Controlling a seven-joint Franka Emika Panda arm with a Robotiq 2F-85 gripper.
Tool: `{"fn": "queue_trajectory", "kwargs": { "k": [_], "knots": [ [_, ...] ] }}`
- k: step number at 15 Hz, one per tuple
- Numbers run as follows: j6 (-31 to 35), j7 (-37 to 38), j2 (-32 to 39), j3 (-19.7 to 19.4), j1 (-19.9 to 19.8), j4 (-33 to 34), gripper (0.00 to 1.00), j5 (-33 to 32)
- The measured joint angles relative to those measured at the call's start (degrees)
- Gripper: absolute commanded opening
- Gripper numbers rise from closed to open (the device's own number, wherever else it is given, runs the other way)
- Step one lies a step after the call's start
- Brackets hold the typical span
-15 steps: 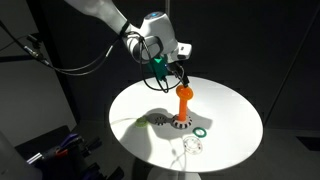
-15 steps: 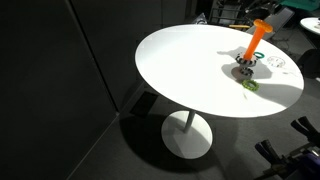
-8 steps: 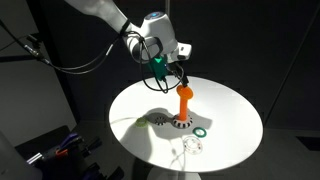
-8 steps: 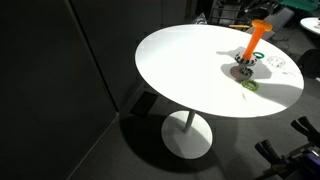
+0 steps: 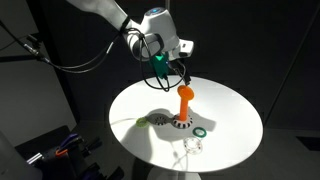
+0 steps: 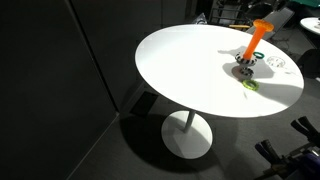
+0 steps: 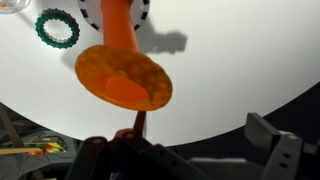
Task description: Put the orange ring around the rod
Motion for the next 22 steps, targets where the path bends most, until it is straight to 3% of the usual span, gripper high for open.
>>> {"fn": "queue_trajectory", "kwargs": {
  "k": [22],
  "knots": [
    [-11.60, -0.25, -2.96, -2.39, 1.41, -0.55, 1.00, 0.54]
  ]
}}
